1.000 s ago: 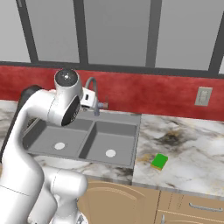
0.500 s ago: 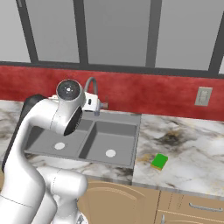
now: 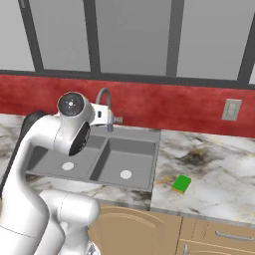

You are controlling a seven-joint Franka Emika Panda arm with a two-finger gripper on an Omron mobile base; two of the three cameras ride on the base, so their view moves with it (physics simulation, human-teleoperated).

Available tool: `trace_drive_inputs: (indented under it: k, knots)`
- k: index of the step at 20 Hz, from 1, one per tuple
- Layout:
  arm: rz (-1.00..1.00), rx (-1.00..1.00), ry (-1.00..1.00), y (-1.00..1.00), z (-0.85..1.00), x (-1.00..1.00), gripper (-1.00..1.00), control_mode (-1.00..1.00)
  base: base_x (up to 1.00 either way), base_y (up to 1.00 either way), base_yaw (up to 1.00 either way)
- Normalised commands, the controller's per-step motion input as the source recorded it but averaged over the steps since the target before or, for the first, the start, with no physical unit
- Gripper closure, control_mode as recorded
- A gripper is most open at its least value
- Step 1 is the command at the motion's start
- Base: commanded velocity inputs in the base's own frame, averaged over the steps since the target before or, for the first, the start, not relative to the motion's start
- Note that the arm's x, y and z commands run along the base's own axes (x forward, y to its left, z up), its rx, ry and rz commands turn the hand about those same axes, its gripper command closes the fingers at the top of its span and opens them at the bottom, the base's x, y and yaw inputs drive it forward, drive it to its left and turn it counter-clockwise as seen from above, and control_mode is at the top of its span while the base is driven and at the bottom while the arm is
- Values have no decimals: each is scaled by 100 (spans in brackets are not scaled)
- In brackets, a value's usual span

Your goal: Soak the sponge with water for a few seconds and then drop it inside the sink.

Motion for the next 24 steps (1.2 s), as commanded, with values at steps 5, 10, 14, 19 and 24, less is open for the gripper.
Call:
trace_drive_inputs:
  k: [5, 10, 14, 19, 24]
  knots:
    - [4, -1, -11, -9, 3, 0, -100, -100, 0, 0, 0]
    - [3, 0, -10, -16, 13, 0, -100, -100, 0, 0, 0]
    - [1, 0, -5, -4, 2, -2, -100, -100, 0, 0, 0]
    - [0, 0, -6, 0, -7, 1, -100, -100, 0, 0, 0]
    - [0, 2, -13, 0, -10, 9, -100, -100, 0, 0, 0]
